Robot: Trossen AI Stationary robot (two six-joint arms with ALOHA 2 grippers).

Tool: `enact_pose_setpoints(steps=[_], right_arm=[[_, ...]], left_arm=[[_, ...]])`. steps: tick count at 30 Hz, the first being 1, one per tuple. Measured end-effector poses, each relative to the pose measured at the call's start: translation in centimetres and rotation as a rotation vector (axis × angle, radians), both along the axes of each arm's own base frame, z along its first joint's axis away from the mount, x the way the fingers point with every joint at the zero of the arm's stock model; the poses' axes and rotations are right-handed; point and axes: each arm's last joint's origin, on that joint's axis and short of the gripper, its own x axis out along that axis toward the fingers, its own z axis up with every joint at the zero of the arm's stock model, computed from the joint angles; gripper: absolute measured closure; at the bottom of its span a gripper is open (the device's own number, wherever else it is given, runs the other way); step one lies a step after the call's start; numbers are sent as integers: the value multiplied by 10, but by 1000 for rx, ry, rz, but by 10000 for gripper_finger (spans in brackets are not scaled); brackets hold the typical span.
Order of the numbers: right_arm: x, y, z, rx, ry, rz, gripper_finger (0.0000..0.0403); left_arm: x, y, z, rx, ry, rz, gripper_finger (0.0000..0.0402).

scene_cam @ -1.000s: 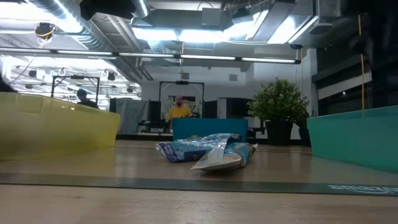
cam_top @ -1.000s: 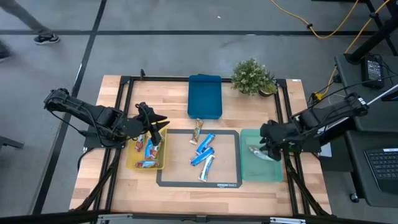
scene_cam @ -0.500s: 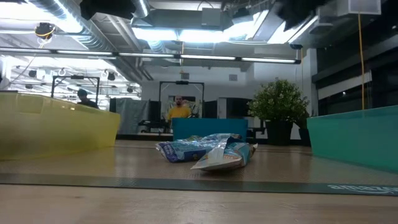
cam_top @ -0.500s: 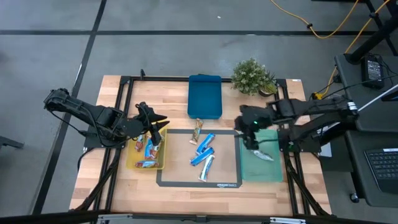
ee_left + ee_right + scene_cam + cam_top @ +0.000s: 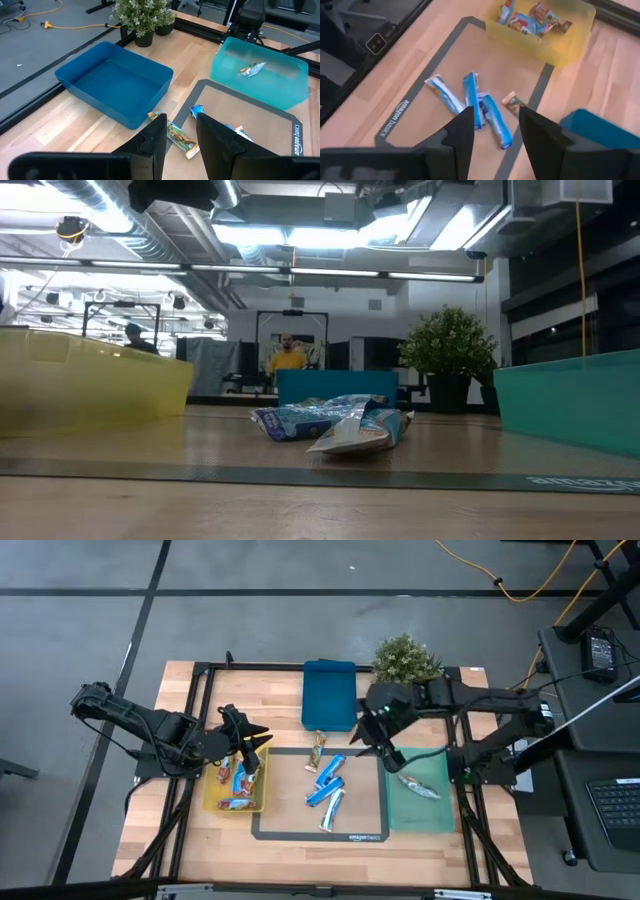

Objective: Pick and place Granola Bars by type
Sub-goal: Put the yellow granola bar into the green bin

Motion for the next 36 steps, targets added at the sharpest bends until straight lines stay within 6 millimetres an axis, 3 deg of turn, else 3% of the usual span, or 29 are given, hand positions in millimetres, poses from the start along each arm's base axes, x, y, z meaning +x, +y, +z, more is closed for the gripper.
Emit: enact_pose_setpoints(steps=[4,8,14,23,30,36], right_arm=[[22,-11,-9,-19,10,64,244],[46,-17,-35,-42,103,121,244],[59,-18,-56,-68,182,180,244],[88,-20,-82,-207,105,295,244],[122,-29,-129,-241,116,261,244],[133,-39,-164,-189,217,190,225]], left_arm=[[0,0,0,-2,-1,1,304],[0,0,0,-1,-1,1,304],[0,0,0,-5,-3,3,304],[0,0,0,-6,-3,3,304],[0,0,0,-5,-3,3,304],[0,0,0,-8,-5,5,304]])
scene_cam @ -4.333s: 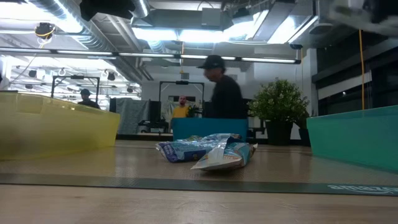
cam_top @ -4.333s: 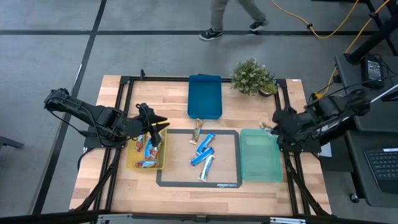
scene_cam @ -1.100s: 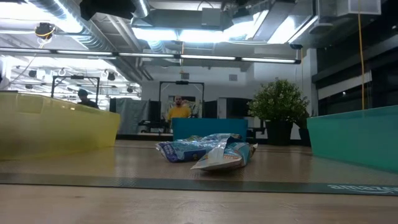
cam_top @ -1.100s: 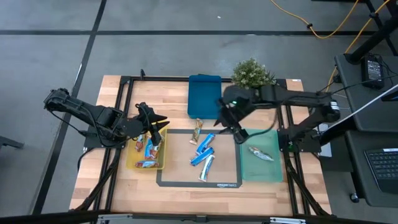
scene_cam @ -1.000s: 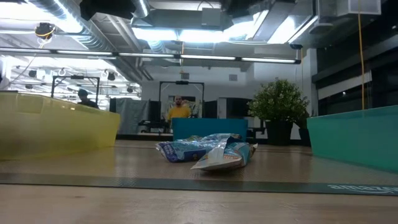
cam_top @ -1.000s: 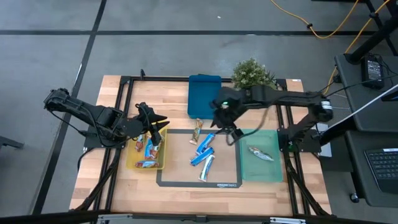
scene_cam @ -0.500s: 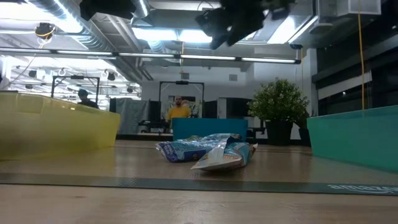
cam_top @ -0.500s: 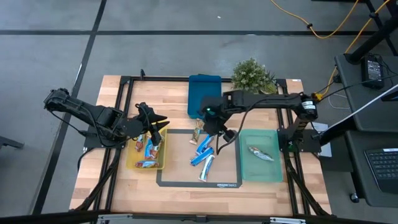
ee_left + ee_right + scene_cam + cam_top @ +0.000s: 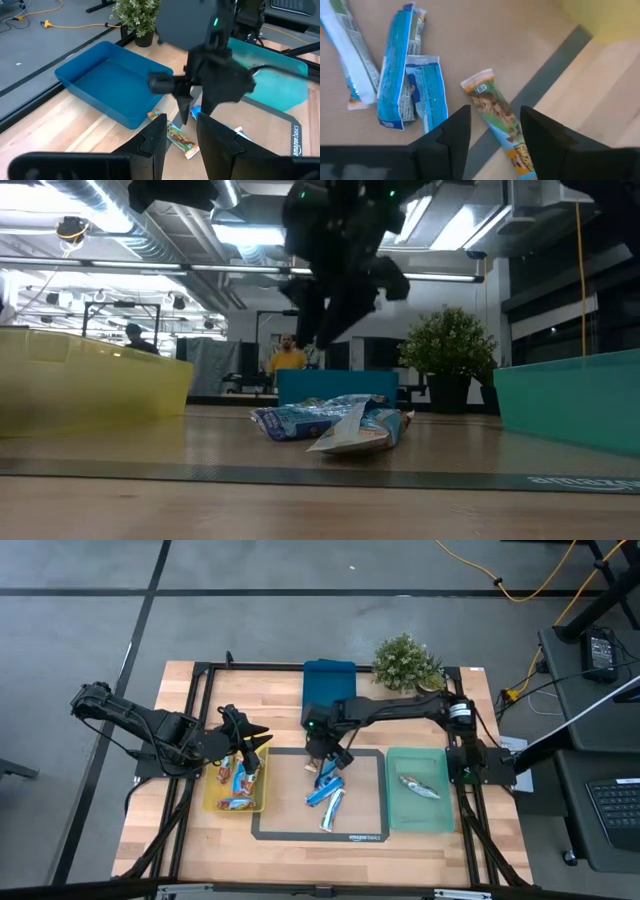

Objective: Pick and place Granola Bars by type
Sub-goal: Put the yellow granola bar into the green bin

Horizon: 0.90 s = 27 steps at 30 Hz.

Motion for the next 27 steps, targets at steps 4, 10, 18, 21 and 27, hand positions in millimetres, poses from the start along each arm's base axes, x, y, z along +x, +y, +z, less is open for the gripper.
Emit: enact_pose_setpoints(steps=[4,10,18,21,27], right_arm=[[4,-1,-12,-5,13,8,194],[13,-3,-31,-71,12,-4,179],[16,-3,-54,-64,79,-7,179],[17,-3,-58,-63,82,-6,179],[19,-3,-69,-62,102,-5,179]], left_arm=[[0,0,0,0,0,0,304],[0,0,0,4,-3,7,304],[0,0,0,-3,-8,10,304],[0,0,0,-3,-8,10,304],[0,0,0,-3,-8,10,304]])
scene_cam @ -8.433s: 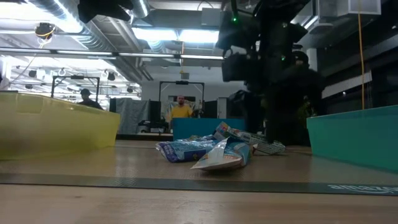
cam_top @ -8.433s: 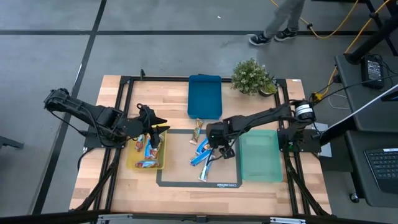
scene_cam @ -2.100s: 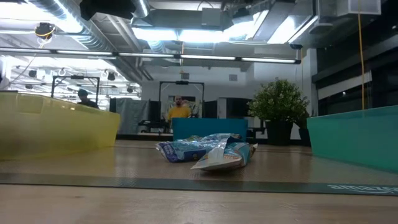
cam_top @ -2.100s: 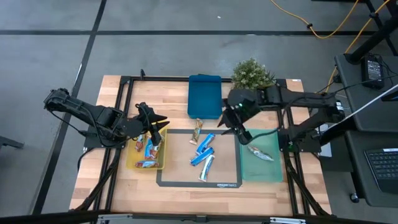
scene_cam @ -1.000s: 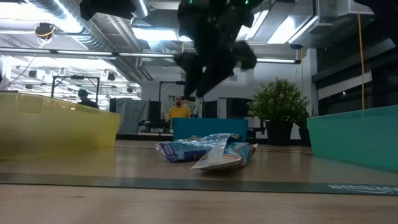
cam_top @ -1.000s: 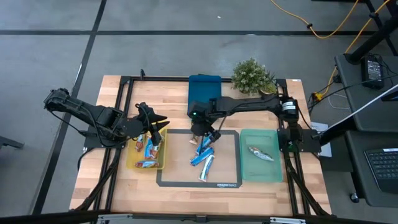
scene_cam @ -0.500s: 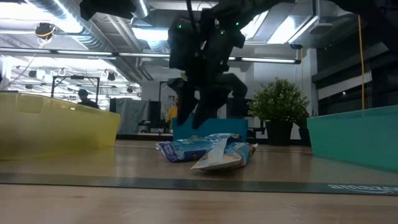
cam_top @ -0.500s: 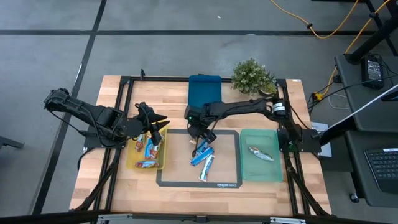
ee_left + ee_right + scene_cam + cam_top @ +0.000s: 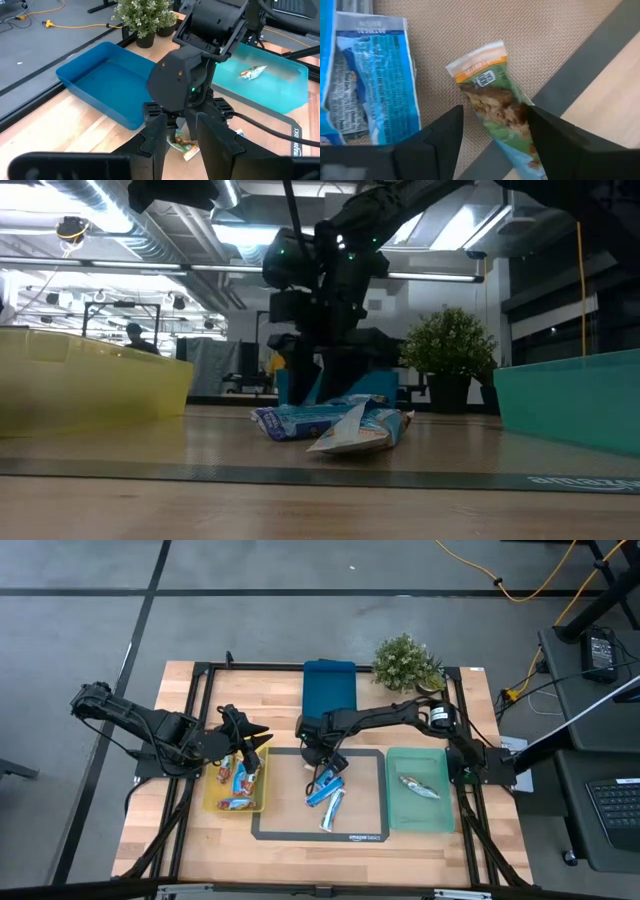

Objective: Pick and place Granola Bars by type
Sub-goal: Put the yellow granola bar into the green bin

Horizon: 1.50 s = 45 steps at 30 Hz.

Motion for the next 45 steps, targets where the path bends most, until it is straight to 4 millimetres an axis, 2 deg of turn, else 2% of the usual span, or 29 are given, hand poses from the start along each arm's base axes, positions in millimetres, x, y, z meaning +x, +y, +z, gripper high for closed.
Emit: enact_pose_setpoints(steps=[5,8,22,27,31,37,42,45], right_arm=[[1,0,-3,-8,0,-5,182],[3,-1,-2,-32,-23,-13,198],[6,8,-2,-38,-35,-22,345],[7,15,5,-78,-23,-44,371],[12,19,32,-85,-33,-61,371],[17,20,84,-71,-27,-145,369],[9,11,128,-40,13,-254,378],[-2,0,147,-21,73,-352,375]], left_arm=[[0,0,0,-5,-2,3,304],[0,0,0,-6,-3,3,304],[0,0,0,-6,-3,4,304],[0,0,0,-6,-3,3,304],[0,0,0,-5,-2,3,304],[0,0,0,-4,0,3,304],[0,0,0,-9,2,-4,304],[0,0,0,-10,2,-5,304]])
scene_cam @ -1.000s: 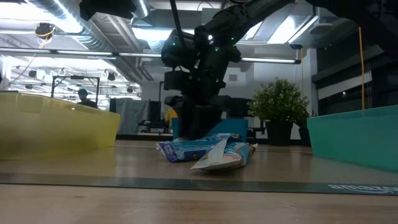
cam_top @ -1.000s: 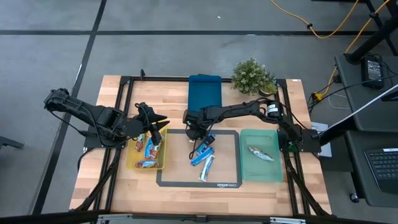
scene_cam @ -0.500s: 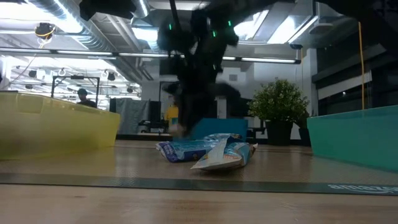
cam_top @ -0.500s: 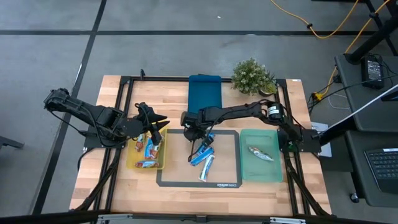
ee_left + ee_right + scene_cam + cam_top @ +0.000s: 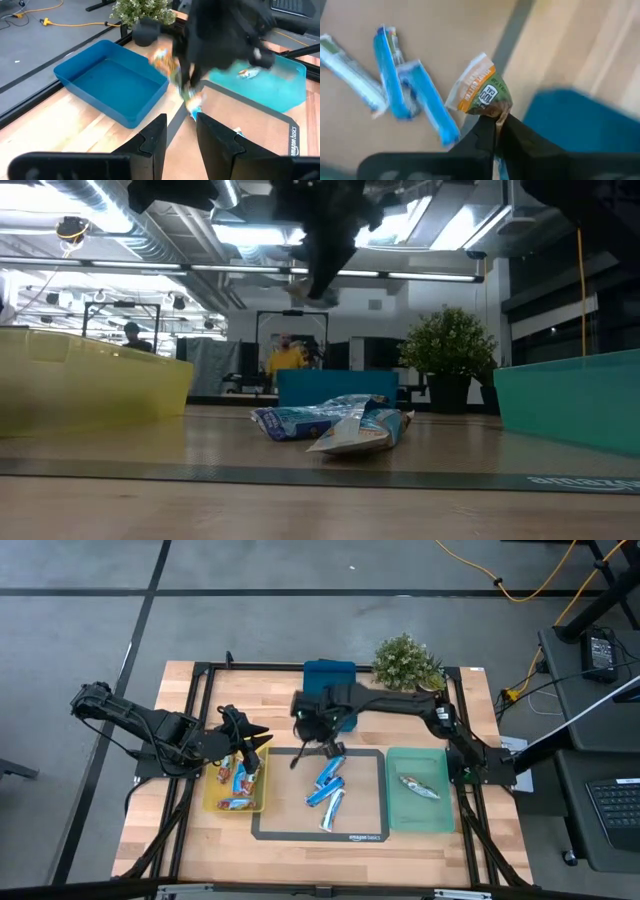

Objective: Pick and place Granola Bars by type
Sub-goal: Put the yellow granola bar into the green bin

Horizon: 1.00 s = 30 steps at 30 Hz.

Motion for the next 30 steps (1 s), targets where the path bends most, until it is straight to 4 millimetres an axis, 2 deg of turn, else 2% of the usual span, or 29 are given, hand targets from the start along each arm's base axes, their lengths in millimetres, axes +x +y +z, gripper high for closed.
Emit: enact_pose_setpoints(steps=[3,6,10,17,20,25,30], right_arm=[[-8,-11,11,27,24,-53,370],[-13,-20,17,134,2,-54,372],[-18,-27,18,245,25,-74,382],[-31,-27,20,259,125,-86,377],[-41,-25,31,260,122,-89,379],[-73,-19,62,264,74,-126,382],[-133,-10,98,253,24,-202,378]], left_arm=[[0,0,0,1,0,0,304],[0,0,0,7,4,-4,304],[0,0,0,6,5,-6,304],[0,0,0,4,4,-8,304],[0,0,0,-8,5,-16,304],[0,-1,0,-14,7,-24,304],[0,-1,0,-18,8,-27,304]])
